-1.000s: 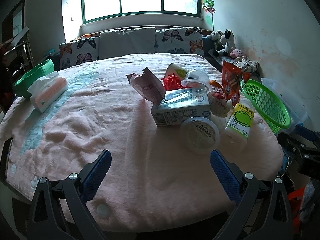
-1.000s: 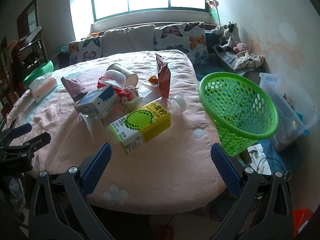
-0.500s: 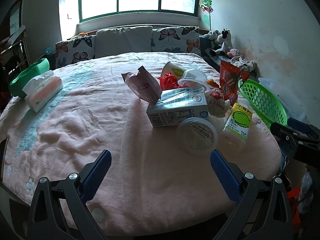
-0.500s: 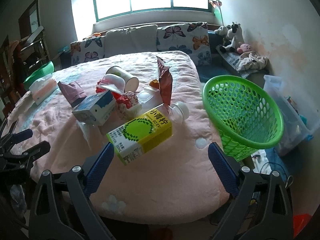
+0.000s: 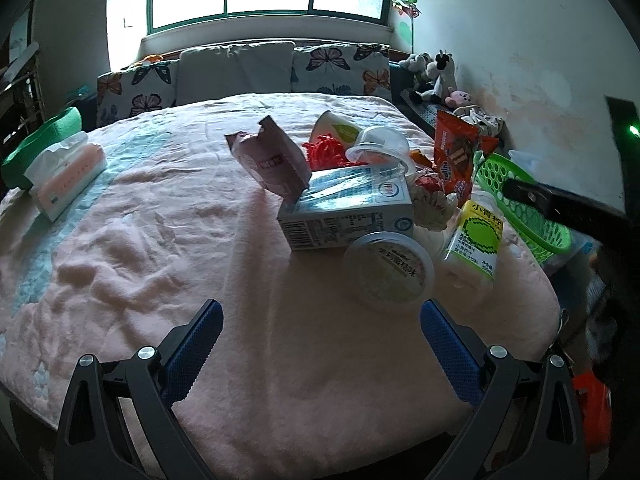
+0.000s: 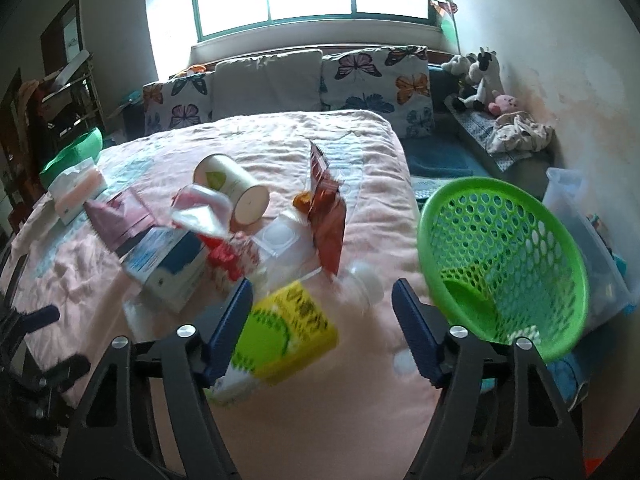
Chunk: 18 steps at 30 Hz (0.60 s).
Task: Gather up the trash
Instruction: 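Grasp the red snack bag with the right gripper and lift it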
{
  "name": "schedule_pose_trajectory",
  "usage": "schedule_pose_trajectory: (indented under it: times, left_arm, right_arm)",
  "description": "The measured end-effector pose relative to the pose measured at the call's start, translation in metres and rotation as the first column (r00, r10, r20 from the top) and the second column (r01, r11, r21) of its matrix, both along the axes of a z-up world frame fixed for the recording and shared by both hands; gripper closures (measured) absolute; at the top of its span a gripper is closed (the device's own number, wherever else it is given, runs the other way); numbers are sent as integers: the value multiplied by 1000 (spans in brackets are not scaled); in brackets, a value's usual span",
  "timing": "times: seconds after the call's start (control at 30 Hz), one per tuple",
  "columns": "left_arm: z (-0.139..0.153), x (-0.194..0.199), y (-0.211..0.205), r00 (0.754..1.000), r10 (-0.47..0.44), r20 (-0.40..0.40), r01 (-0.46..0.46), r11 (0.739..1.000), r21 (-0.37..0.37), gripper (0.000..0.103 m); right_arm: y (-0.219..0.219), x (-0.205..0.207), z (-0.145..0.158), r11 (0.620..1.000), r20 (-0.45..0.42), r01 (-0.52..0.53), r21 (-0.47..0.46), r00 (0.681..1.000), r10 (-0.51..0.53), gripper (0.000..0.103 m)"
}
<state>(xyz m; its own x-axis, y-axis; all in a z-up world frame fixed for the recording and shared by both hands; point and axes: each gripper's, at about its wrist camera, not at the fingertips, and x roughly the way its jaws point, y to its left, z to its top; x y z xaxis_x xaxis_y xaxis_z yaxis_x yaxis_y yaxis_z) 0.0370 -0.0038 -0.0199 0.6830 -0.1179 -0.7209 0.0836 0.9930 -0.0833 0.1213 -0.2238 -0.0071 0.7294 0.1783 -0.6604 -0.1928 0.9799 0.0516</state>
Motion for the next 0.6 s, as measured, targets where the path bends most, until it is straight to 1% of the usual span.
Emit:
schedule_pose_trajectory:
  times: [0.1,0.23,0.37,0.43,0.5,0.57,0.6]
  left_arm:
    - [-2,7,-3,1000,-16,-3,16,1000,-7,7]
    - [-7,18,-6,999,-32,-22,31,999,-40,7]
    - [-10,26,-11,999,-45,-21,44,998,-41,7]
    - [-11,31,-12,999,-49,-22,48,997,-52,7]
    - [-12,35,-13,998,-52,-24,50,997,-64,7]
    - [-15,40,-14,998,-54,-28,52,996,-73,7]
    - [-16,42,-15,998,-55,-31,53,996,-75,7]
  right_arm:
    - [-2,19,-1,1000,-2,-2,-7,1000,2,37]
    - [0,41,-5,1000,-20,-21,-15,1000,21,42]
    - [5,58,-12,999,-35,-24,-25,999,24,46]
    - [5,65,-16,1000,-45,-26,-15,999,25,51]
    - [5,72,-18,1000,-56,-30,-7,998,30,54]
    - [5,76,-20,999,-64,-37,-1,997,37,63]
    - [5,78,-21,999,-69,-39,1,997,39,69]
